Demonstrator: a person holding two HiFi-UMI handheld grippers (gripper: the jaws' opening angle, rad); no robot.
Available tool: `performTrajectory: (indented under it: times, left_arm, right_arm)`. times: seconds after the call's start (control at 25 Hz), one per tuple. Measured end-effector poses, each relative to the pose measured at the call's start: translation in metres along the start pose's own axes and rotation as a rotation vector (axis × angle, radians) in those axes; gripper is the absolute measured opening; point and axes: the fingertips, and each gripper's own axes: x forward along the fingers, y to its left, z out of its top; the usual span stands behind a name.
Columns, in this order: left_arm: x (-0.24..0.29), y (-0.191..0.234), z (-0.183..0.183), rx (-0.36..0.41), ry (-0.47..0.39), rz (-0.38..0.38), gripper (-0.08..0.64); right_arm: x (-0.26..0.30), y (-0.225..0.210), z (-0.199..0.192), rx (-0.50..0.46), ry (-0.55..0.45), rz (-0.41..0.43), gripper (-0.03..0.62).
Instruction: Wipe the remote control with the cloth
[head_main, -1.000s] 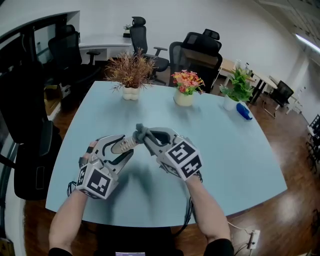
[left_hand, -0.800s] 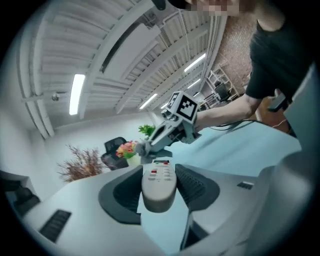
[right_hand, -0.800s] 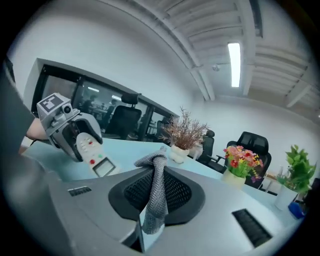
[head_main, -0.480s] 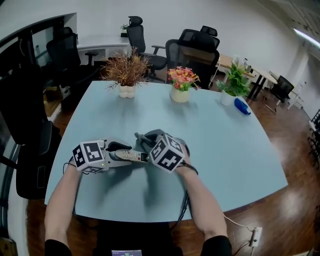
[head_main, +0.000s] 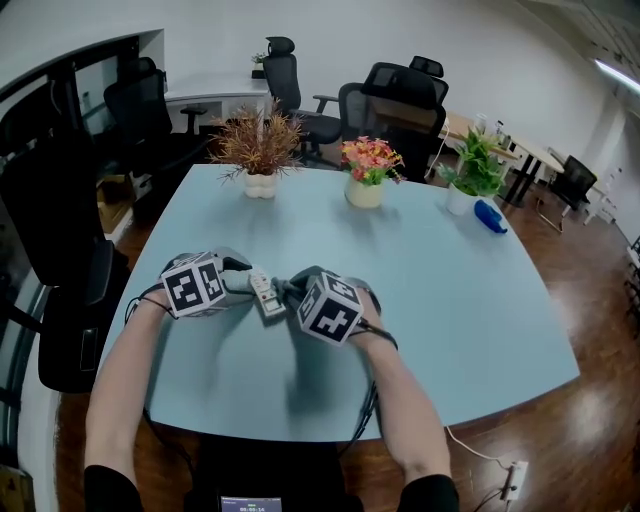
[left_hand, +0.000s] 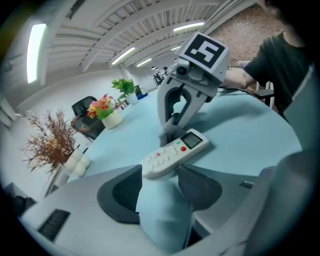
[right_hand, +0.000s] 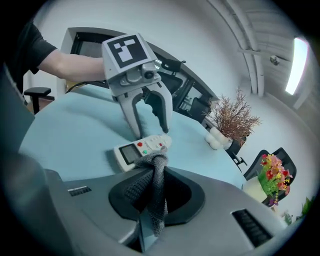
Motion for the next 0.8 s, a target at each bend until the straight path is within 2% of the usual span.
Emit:
performTrajectory:
  times: [0.12,0.2,0.28,0.4,0.44,0.48,0.56,0.6,0.64,0.72,0.8]
  left_arm:
    - [-0.007,0.015,-0.014,-0.094,0.018,0.078,0.238]
    - [-0.013,0.023,-0.02,-0.175,0.012,0.114,0.238]
    - [-0.024,0.032,-0.021,-0.312,-0.047,0.136,0.238]
    - [-0.04,0.031,0.006,-0.66,-0.274,0.1,0.253]
    - [-0.038,0.02,0.017,-0.749,-0.311,0.075,0.284]
    - [-0.031,0.006,0.023,-0.793,-0.29,0.068,0.33]
    - [-0.009,-0.018,0.021,-0.775,-0.138,0.126,0.382]
    - [-0.001,-0.023,0.018,-0.749,-0.068,0.17,0.383]
    - [0.003,-0.023,0.016,-0.73,-0.026,0.205,0.402]
    - [0.005,-0.019,0.014,-0.721,-0.003,0.218,0.402]
    - [0.007,-0.018,0.015,-0.726,-0.01,0.175,0.393]
  right_arm:
    - [-0.002,0.019,0.012,0.012,-0.048,0.084,0.029]
    - [-0.007,0.02,0.019,0.033,-0.083,0.098,0.029]
    - [-0.014,0.005,0.018,0.049,-0.08,0.022,0.029]
    - [-0.031,-0.034,0.015,0.122,-0.103,-0.145,0.029]
    - [-0.038,-0.044,0.015,0.151,-0.127,-0.19,0.029]
    - [-0.045,-0.052,0.017,0.176,-0.155,-0.227,0.029]
    - [-0.055,-0.062,0.022,0.21,-0.212,-0.275,0.029]
    - [-0.059,-0.065,0.025,0.218,-0.233,-0.289,0.029]
    - [-0.062,-0.066,0.027,0.22,-0.248,-0.298,0.029]
    - [-0.065,-0.066,0.032,0.213,-0.265,-0.306,0.029]
    - [-0.068,-0.066,0.034,0.206,-0.273,-0.306,0.029]
